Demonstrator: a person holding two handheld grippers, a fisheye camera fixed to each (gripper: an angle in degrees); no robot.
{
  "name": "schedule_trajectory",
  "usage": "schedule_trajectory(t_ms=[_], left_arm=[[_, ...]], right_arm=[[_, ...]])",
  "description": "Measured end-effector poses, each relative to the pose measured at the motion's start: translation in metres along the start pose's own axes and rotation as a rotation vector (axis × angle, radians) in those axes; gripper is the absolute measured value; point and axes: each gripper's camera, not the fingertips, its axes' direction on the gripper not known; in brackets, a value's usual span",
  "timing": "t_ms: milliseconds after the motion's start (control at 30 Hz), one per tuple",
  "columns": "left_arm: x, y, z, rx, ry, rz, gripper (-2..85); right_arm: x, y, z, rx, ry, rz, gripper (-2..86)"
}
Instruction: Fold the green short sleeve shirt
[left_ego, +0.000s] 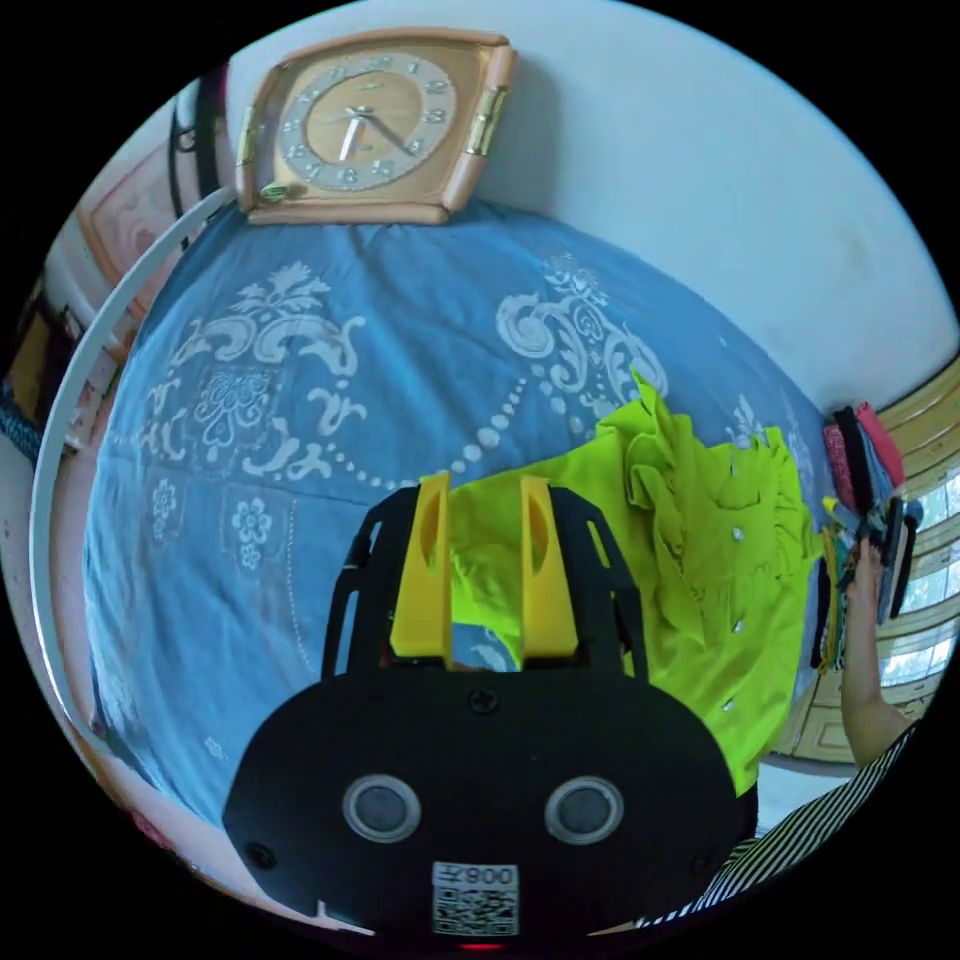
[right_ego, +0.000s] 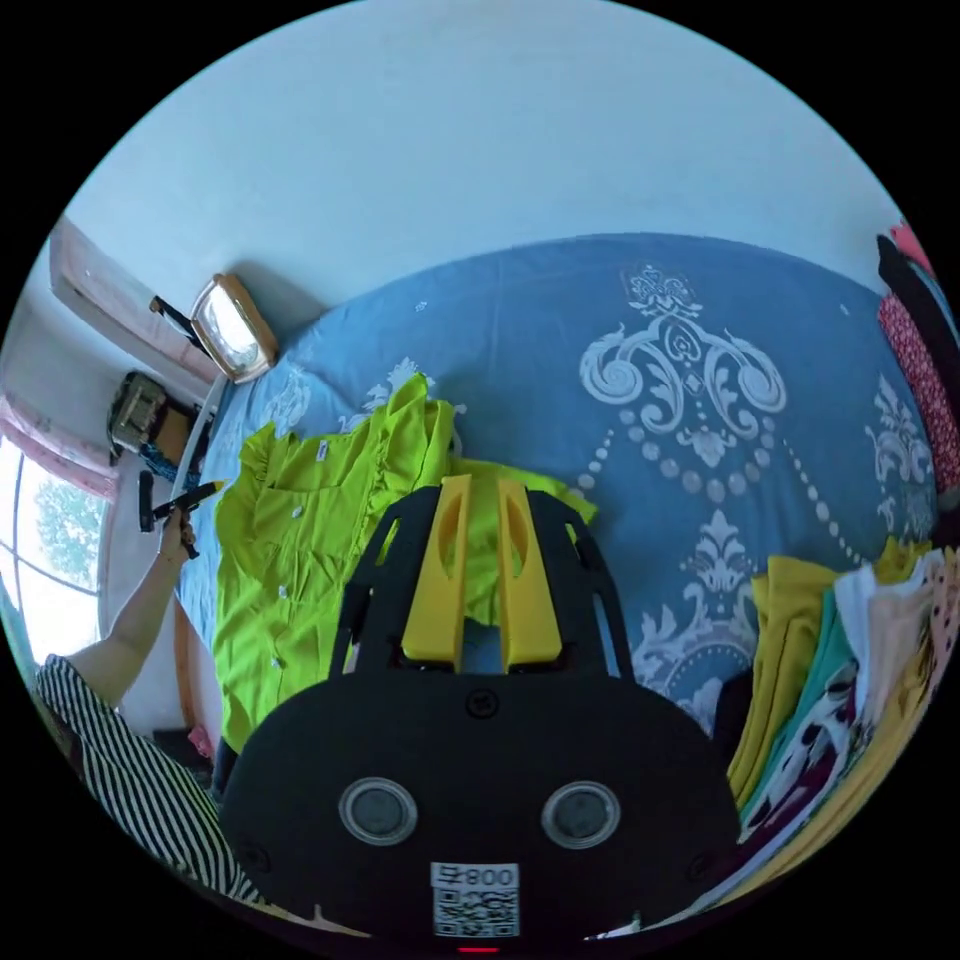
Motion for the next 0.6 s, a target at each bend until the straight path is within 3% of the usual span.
schedule_trajectory(t_ms=[200, 333, 500, 600], left_arm=[[-0.066, 0.060, -0.037, 0.104, 0.149, -0.221, 11.6], [-0.101, 0.081, -0.027, 0.040, 0.277, -0.352, 10.8], [-0.137, 0.088, -0.028, 0.096, 0.484, -0.438, 2.3], [-0.147, 0.095, -0.041, 0.125, 0.510, -0.421, 1.3]], right_arm=[[0.031, 0.070, 0.003, -0.058, 0.019, 0.057, 6.1], [0.062, 0.101, 0.010, -0.049, -0.057, 0.178, 6.7], [0.083, 0.121, 0.011, -0.025, -0.087, 0.241, 7.2], [0.094, 0.131, 0.013, -0.015, -0.129, 0.277, 8.1]])
